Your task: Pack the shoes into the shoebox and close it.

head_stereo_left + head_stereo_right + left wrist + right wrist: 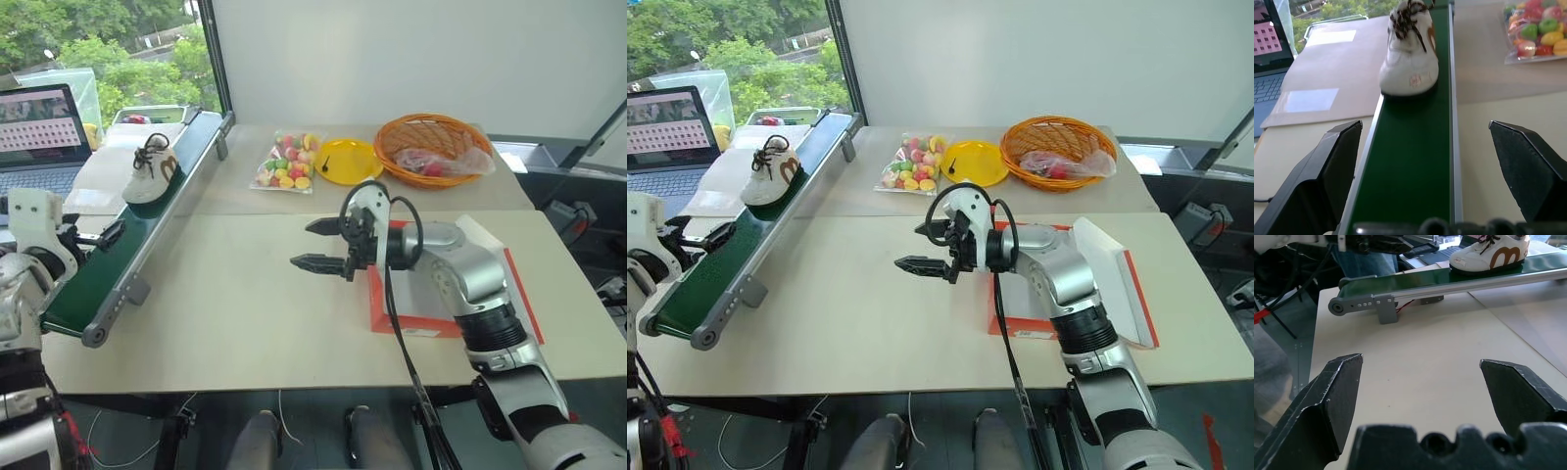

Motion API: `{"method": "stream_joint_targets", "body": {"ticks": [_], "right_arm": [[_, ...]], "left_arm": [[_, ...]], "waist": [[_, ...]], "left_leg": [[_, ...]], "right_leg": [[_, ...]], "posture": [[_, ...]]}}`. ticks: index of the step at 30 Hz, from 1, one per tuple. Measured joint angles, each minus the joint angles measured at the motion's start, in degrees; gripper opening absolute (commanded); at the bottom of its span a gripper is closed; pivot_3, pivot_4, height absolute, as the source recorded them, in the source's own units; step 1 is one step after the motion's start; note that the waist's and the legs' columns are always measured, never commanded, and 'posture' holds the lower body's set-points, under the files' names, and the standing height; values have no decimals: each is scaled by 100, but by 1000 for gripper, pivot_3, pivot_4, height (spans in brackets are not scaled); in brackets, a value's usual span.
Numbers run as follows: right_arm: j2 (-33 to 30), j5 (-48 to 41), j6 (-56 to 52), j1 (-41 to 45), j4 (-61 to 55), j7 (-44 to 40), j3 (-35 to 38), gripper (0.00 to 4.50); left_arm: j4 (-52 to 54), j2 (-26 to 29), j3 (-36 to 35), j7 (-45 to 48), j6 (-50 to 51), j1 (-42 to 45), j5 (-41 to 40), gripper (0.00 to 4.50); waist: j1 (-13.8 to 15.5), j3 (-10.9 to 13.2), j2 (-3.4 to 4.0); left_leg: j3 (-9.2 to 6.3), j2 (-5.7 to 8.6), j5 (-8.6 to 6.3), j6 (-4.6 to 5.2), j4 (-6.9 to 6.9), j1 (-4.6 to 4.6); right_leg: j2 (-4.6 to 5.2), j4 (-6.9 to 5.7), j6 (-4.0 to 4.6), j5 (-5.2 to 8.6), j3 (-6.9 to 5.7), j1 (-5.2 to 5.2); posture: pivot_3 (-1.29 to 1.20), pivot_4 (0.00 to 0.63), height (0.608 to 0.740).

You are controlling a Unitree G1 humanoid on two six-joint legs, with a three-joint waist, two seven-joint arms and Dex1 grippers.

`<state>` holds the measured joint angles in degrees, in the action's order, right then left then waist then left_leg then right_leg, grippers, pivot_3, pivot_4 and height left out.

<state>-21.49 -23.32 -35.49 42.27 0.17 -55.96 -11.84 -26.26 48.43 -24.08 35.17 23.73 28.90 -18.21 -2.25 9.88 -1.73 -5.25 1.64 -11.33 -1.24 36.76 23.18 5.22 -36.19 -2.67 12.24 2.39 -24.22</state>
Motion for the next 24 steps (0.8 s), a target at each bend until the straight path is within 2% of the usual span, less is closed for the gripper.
{"method": "stream_joint_targets", "body": {"ticks": [8,17,18,19,22,24], "right_arm": [[-60,3,-4,-20,-89,46,16,4500],[-159,-11,-90,-48,-296,142,20,4500],[-166,-13,-103,-48,-316,152,21,4500],[-176,-13,-111,-48,-320,157,21,4500],[-238,-6,-120,-48,-332,194,21,4500],[-260,-3,-121,-48,-350,223,22,4500]], "left_arm": [[-1898,197,308,301,-721,868,333,4462],[-3018,272,500,479,-1042,1209,553,4462],[-3108,272,542,567,-991,1209,578,3941],[-3146,271,574,625,-947,1208,590,3734],[-3188,330,602,726,-747,1208,602,2520],[-3186,358,582,752,-655,1201,593,1870]], "waist": [[-54,0,0],[-32,0,-1],[-35,0,-1],[-36,0,-1],[-28,0,-1],[10,-1,0]], "left_leg": [[7,-3,0,0,-1,1],[9,-2,0,0,0,1],[9,-2,0,1,0,1],[9,-2,0,1,0,1],[10,-2,0,1,0,-2],[10,-1,0,0,0,-4]], "right_leg": [[0,-8,0,0,-1,-8],[1,-9,0,0,-2,-6],[1,-10,0,0,-2,-7],[0,-10,0,0,-2,-7],[2,-15,0,0,-2,-6],[4,-19,0,0,-2,-3]], "posture": [[0,150,740],[0,150,740],[0,150,740],[0,150,740],[0,150,740],[0,150,740]]}}
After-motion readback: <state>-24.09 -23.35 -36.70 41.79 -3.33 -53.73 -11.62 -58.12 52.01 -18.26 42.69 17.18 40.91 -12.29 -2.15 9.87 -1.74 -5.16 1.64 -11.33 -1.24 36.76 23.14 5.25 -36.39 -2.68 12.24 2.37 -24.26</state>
